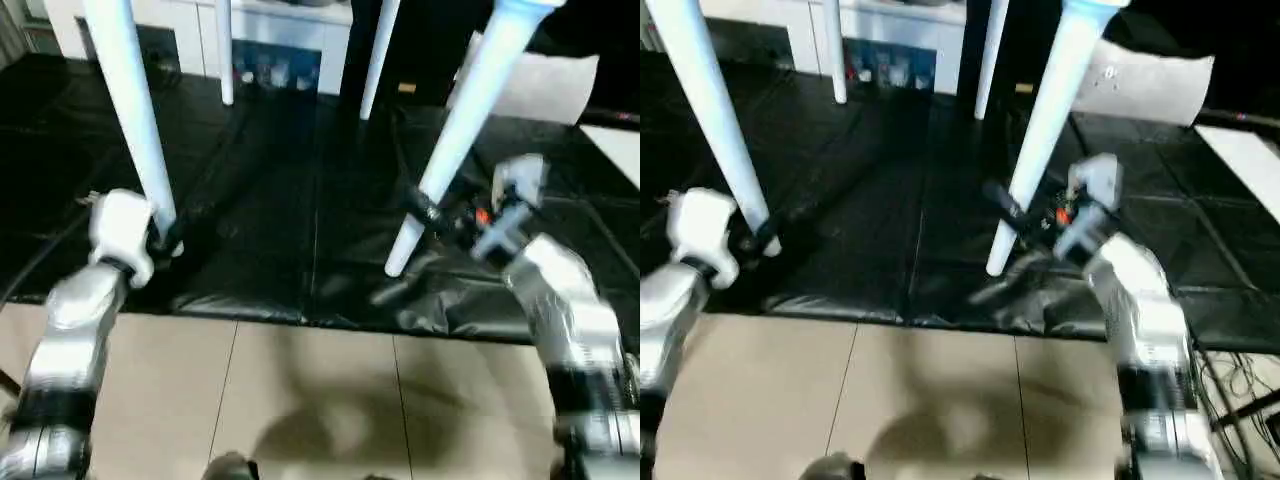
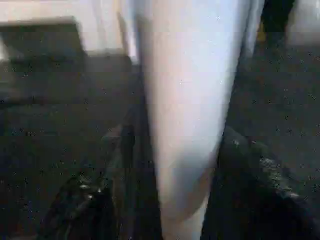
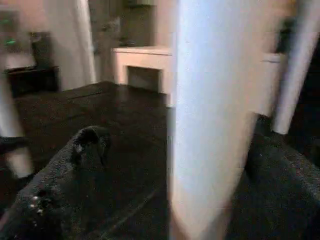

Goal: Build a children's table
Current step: Flip table

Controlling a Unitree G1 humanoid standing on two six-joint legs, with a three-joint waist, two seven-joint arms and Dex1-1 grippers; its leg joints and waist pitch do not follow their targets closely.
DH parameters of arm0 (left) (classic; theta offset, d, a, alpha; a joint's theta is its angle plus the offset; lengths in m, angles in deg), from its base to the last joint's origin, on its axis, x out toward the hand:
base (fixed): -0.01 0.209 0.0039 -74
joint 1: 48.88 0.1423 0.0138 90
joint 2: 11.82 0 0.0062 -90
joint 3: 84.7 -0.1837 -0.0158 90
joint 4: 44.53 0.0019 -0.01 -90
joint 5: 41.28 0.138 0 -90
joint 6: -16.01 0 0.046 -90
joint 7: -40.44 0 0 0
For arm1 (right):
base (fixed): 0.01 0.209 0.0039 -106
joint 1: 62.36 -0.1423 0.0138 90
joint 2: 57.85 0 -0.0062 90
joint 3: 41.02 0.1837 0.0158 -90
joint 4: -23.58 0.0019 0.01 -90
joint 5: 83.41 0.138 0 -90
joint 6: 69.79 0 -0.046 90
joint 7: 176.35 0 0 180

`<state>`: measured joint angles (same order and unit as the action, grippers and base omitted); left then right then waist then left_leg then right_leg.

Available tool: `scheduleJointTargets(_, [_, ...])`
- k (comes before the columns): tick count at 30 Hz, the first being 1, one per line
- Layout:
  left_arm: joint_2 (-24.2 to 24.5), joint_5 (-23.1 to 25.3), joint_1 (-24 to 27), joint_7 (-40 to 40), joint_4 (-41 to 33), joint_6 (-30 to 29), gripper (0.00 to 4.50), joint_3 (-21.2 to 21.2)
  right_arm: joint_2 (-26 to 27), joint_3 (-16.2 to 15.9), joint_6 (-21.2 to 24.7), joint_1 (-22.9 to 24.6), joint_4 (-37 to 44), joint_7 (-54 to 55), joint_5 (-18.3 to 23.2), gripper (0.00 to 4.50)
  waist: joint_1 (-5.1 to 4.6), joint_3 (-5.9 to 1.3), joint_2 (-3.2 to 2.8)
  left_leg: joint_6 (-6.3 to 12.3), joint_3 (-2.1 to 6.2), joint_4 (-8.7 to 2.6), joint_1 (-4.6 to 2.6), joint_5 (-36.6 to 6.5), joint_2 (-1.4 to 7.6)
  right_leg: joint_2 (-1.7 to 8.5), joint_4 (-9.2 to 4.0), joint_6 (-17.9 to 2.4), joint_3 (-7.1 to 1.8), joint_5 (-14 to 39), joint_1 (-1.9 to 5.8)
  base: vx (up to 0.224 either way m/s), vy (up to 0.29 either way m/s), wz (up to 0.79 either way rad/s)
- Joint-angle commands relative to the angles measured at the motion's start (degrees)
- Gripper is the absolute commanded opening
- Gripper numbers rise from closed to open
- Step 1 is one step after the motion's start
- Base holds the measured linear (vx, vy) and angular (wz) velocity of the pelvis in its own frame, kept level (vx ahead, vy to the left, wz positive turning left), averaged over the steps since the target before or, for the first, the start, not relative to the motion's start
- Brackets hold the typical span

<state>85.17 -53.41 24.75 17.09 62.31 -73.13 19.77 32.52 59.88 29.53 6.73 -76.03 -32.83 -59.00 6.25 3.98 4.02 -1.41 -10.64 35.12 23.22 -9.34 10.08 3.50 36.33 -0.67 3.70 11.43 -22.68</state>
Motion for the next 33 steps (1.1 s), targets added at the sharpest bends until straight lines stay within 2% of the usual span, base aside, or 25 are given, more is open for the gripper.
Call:
scheduleJointTargets(1, [-0.55, -3.80, 0.91, 0.26, -6.29, -1.02, 3.05, 2.08, -0.18, 2.94, -0.15, 1.84, 3.69, 2.25, 0.91, 4.50, 0.03, -4.58, -1.22, -2.94, 1.67, -5.12, -2.26, -14.58, 3.97, 5.48, -3.66, -12.29, -3.05, 3.27, 1.91, 0.000, 0.000, 0.00])
scheduleJointTargets(2, [-1.44, -5.65, 5.47, -0.02, -13.24, -1.39, 3.05, 1.77, 0.76, 3.54, 0.20, 6.67, 9.58, 3.28, 2.06, 4.50, 0.35, -4.45, -1.64, -2.10, 1.54, -5.08, -2.20, -13.50, 3.85, 5.41, -3.74, -12.17, -3.09, 2.44, 2.01, 0.000, 0.000, 0.00])
scheduleJointTargets(4, [-2.14, -6.28, 8.41, 0.58, -17.55, -1.69, 3.05, 1.54, 1.33, 3.72, 0.83, 9.85, 13.56, 4.42, 2.78, 4.50, 0.26, -4.14, -1.13, -1.10, 1.37, -5.32, -2.19, -15.05, 3.84, 5.23, -4.37, -10.91, -3.15, 5.05, 2.08, 0.000, 0.000, 0.00])
scheduleJointTargets(6, [-2.72, -6.39, 10.39, 1.37, -20.71, -2.49, 3.05, 1.06, 1.97, 4.17, 1.81, 12.55, 17.38, 5.95, 3.64, 4.50, 0.31, -3.80, -1.31, -1.44, 1.40, -5.51, -2.39, -17.59, 3.84, 5.17, -5.28, -8.66, -3.37, 11.95, 1.76, 0.000, 0.000, 0.00])
scheduleJointTargets(7, [-3.73, -6.82, 13.49, 2.82, -26.26, -5.57, 3.05, -0.48, 2.58, 4.00, 3.05, 15.38, 21.24, 7.74, 3.94, 4.50, 0.41, -3.74, -2.37, -1.99, 1.63, -5.62, -2.53, -18.75, 3.80, 5.19, -5.24, -8.39, -3.34, 13.65, 1.60, 0.000, 0.000, 0.00])
scheduleJointTargets(8, [-4.13, -7.03, 14.52, 3.41, -28.23, -7.15, 3.05, -1.20, 2.72, 3.80, 3.61, 16.24, 22.40, 8.33, 3.83, 4.50, 0.24, -3.48, -1.85, -2.79, 1.72, -5.94, -2.48, -20.51, 4.15, 5.08, -5.61, -7.62, -3.34, 15.79, 1.52, 0.000, 0.000, 0.00])
scheduleJointTargets(9, [-4.42, -6.49, 15.72, 4.00, -31.07, -9.53, 3.05, -2.37, 2.80, 3.50, 4.77, 17.19, 24.16, 9.07, 3.83, 4.50, 0.24, -3.13, -2.69, -3.55, 1.93, -6.05, -2.70, -23.53, 3.86, 4.98, -5.96, -6.66, -3.34, 20.13, 1.14, 0.000, 0.000, 0.00])
scheduleJointTargets(10, [-4.79, -5.54, 16.18, 4.87, -33.41, -11.96, 3.05, -4.01, 2.66, 2.86, 5.99, 18.23, 26.09, 10.07, 2.76, 4.50, -0.08, -3.16, -2.35, -4.15, 1.87, -6.04, -2.90, -25.03, 3.85, 4.86, -6.19, -6.18, -3.33, 22.01, 1.08, 0.000, 0.000, 0.00])
scheduleJointTargets(12, [-5.99, -4.82, 16.01, 6.57, -35.98, -15.74, 3.05, -6.48, 2.87, 1.88, 8.29, 20.04, 29.06, 12.77, 0.72, 4.50, 0.04, -2.35, -3.79, -5.84, 2.57, -6.12, -3.81, -31.58, 3.61, 4.96, -7.41, -3.82, -3.13, 29.97, 0.44, 0.000, 0.000, 0.00])
scheduleJointTargets(13, [-6.55, -5.31, 15.52, 7.08, -35.74, -16.37, 3.05, -6.80, 3.14, 1.73, 8.89, 20.46, 29.49, 13.86, 0.19, 4.50, -0.29, -2.03, -3.37, -6.06, 2.49, -5.94, -4.21, -33.27, 3.47, 4.92, -8.19, -3.00, -3.06, 33.23, 0.10, -0.053, 0.023, 0.02])
scheduleJointTargets(15, [-6.38, -2.79, 15.34, 7.17, -34.88, -15.51, 3.05, -8.49, 4.59, 1.06, 4.61, 22.09, 29.67, 14.96, -2.91, 4.50, -0.47, -1.80, -3.44, -5.86, 3.07, -5.65, -4.86, -34.62, 2.92, 5.47, -9.68, -0.28, -2.24, 41.33, 0.26, -0.051, 0.032, -0.03])
scheduleJointTargets(18, [-6.28, -3.71, 16.69, 7.42, -36.96, -17.21, 3.05, -8.77, 4.46, -0.30, 4.25, 24.08, 31.38, 14.37, -2.72, 4.50, -1.13, -1.94, -4.20, -6.03, 3.75, -6.17, -4.65, -36.46, 2.97, 5.45, -9.79, 0.23, -1.69, 41.43, 1.01, 0.000, 0.000, 0.00])
scheduleJointTargets(20, [-6.43, -4.62, 18.42, 8.03, -39.10, -19.29, 3.05, -8.57, 4.74, -0.96, 10.68, 25.78, 33.57, 16.49, 0.38, 4.50, -1.69, -2.08, -4.46, -6.08, 4.28, -7.05, -3.62, -36.65, 3.19, 5.21, -9.14, -0.61, -1.70, 36.74, 1.88, 0.000, 0.000, 0.00])
scheduleJointTargets(22, [-6.22, -4.57, 19.43, 8.83, -40.06, -21.42, 3.05, -7.96, 5.16, -1.70, 14.05, 25.57, 34.10, 18.07, 1.16, 4.50, -1.97, -2.16, -4.73, -6.27, 4.41, -7.24, -3.62, -37.63, 3.07, 5.00, -8.83, -1.07, -1.79, 34.25, 1.77, 0.000, 0.000, 0.00])
scheduleJointTargets(23, [-6.08, -4.54, 19.64, 8.86, -40.26, -22.00, 3.05, -7.75, 5.14, -2.27, 14.38, 25.26, 33.91, 18.36, 0.36, 4.50, -2.31, -2.25, -4.61, -5.99, 4.37, -7.18, -3.16, -35.51, 3.02, 4.97, -8.76, -1.99, -1.83, 30.86, 1.58, 0.000, 0.000, 0.00])
scheduleJointTargets(24, [-6.02, -4.53, 19.72, 8.86, -40.42, -22.36, 3.05, -7.65, 5.11, -2.59, 14.61, 25.09, 33.83, 18.51, -0.08, 4.50, -2.57, -2.77, -4.56, -4.57, 3.93, -7.10, -1.92, -27.70, 2.96, 4.51, -8.20, -4.43, -2.09, 21.49, 1.32, 0.000, 0.000, 0.00])
scheduleJointTargets(25, [-5.87, -4.61, 19.72, 8.87, -40.74, -22.86, 3.05, -7.47, 5.27, -3.01, 15.07, 24.91, 34.12, 18.54, -0.22, 4.50, -2.74, -3.15, -3.94, -2.98, 3.44, -6.93, -1.00, -19.98, 2.83, 4.00, -7.75, -6.41, -2.18, 12.72, 0.96, 0.000, 0.000, 0.00])
scheduleJointTargets(26, [-5.57, -4.60, 19.73, 8.89, -41.11, -23.32, 3.05, -7.21, 5.59, -3.59, 14.59, 24.53, 34.29, 18.55, -0.98, 4.50, -2.75, -4.64, -3.99, 1.15, 2.26, -5.22, 0.03, -6.32, 1.46, 3.15, -6.77, -9.87, -1.66, -2.49, 0.34, 0.000, 0.000, 0.00])
scheduleJointTargets(27, [-5.43, -4.58, 19.77, 8.90, -41.28, -23.51, 3.05, -7.12, 5.61, -3.87, 14.10, 24.44, 34.27, 18.60, -1.45, 4.50, -2.77, -5.30, -3.77, 6.94, 1.37, -3.69, 1.69, 3.70, 0.14, 2.23, -7.09, -12.59, -0.69, -11.18, -1.87, 0.000, 0.000, 0.00])
scheduleJointTargets(28, [-5.40, -4.58, 19.78, 8.91, -41.32, -23.55, 3.05, -7.11, 5.61, -3.94, 13.99, 24.42, 34.27, 18.61, -1.56, 4.50, -2.90, -6.52, -3.94, 8.96, 1.54, -2.21, 2.22, 8.97, -0.66, 2.43, -6.27, -13.38, -0.35, -16.18, -1.91, -0.075, -0.005, 0.01])
scheduleJointTargets(29, [-6.04, -5.00, 20.74, 10.19, -41.89, -24.23, 3.05, -5.78, 5.37, -4.85, 12.94, 23.48, 32.66, 17.97, -2.29, 4.50, -2.39, -7.52, -2.83, 13.26, 1.52, -0.57, 3.27, 13.98, -1.24, 2.35, -6.83, -13.92, 0.19, -22.96, -3.14, -0.109, 0.003, -0.02])
scheduleJointTargets(30, [-6.07, -4.98, 20.83, 10.30, -41.95, -24.30, 3.05, -5.69, 5.35, -4.91, 12.94, 23.40, 32.54, 17.93, -2.27, 4.50, -2.03, -6.89, -3.03, 13.76, 1.86, -0.02, 3.57, 2.99, -0.69, 4.16, -8.75, -13.28, 0.64, -9.60, -3.67, -0.109, 0.003, -0.02])
scheduleJointTargets(31, [-5.89, -4.56, 21.87, 10.44, -42.57, -24.76, 3.05, -5.60, 4.90, -5.63, 13.39, 22.72, 31.33, 16.96, -1.70, 4.50, -2.07, -6.13, -2.89, 12.43, 1.59, 0.54, 2.96, -5.93, -0.34, 4.71, -10.45, -11.13, 0.98, 4.23, -4.29, -0.144, 0.024, -0.02])
scheduleJointTargets(32, [-5.40, -4.62, 22.68, 9.80, -43.06, -25.30, 3.05, -5.67, 4.48, -6.57, 12.97, 22.80, 31.22, 15.38, -1.17, 4.50, -2.72, -4.15, -3.89, 6.44, 2.50, 1.28, -0.73, -25.85, 0.96, 5.19, -12.15, -4.52, 2.85, 32.27, -5.78, -0.165, 0.046, -0.19])
scheduleJointTargets(33, [-5.14, -5.31, 22.72, 8.38, -42.57, -24.38, 3.25, -5.75, 4.20, -7.59, 12.83, 23.13, 30.80, 13.83, -0.81, 4.50, -4.40, -2.05, -4.89, -0.40, 4.28, -5.69, 1.85, -48.31, 4.52, -0.08, -7.09, 4.64, 8.74, 41.21, -3.45, -0.165, 0.046, -0.19])
